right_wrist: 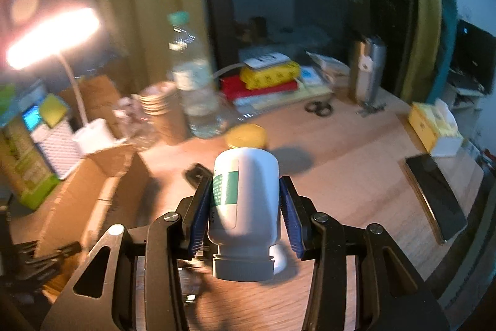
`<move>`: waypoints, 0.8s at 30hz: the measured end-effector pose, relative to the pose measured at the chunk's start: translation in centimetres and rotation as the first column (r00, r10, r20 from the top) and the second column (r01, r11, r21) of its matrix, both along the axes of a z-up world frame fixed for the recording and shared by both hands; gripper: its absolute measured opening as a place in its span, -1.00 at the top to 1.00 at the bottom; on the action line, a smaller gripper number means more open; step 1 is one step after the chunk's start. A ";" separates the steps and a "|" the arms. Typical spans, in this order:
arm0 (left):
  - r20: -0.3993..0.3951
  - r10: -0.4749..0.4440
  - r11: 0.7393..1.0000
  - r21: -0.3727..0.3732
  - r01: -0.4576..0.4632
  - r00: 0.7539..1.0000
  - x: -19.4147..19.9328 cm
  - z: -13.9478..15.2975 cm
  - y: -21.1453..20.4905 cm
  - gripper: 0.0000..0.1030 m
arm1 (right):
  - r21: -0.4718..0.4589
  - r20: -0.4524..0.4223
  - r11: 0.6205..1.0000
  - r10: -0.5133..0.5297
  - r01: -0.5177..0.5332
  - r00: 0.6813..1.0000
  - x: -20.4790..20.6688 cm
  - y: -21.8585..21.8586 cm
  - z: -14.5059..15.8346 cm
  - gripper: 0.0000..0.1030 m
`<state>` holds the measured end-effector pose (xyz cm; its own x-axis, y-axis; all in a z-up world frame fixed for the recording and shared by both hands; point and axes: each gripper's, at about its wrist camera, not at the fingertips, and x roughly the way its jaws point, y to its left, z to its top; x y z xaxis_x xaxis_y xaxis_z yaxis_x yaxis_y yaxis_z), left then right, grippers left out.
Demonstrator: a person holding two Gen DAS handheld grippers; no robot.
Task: Organize rigid objects
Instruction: 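Lift the pill bottle with the right tool and carry it over the box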
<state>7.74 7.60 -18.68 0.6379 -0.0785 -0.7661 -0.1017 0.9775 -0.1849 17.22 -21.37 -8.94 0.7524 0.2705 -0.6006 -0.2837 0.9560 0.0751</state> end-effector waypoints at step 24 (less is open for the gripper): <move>-0.001 0.003 1.000 0.000 -0.003 1.000 0.0 0.0 0.1 0.69 | 0.065 -0.056 0.945 0.325 -0.321 0.944 -5.8 10.3 -0.4 0.11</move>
<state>7.79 7.73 -18.69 0.6371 -0.0763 -0.7670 -0.1049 0.9772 -0.1844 11.43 -11.08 -9.38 0.5790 0.5255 -0.6234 -0.5691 0.8080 0.1526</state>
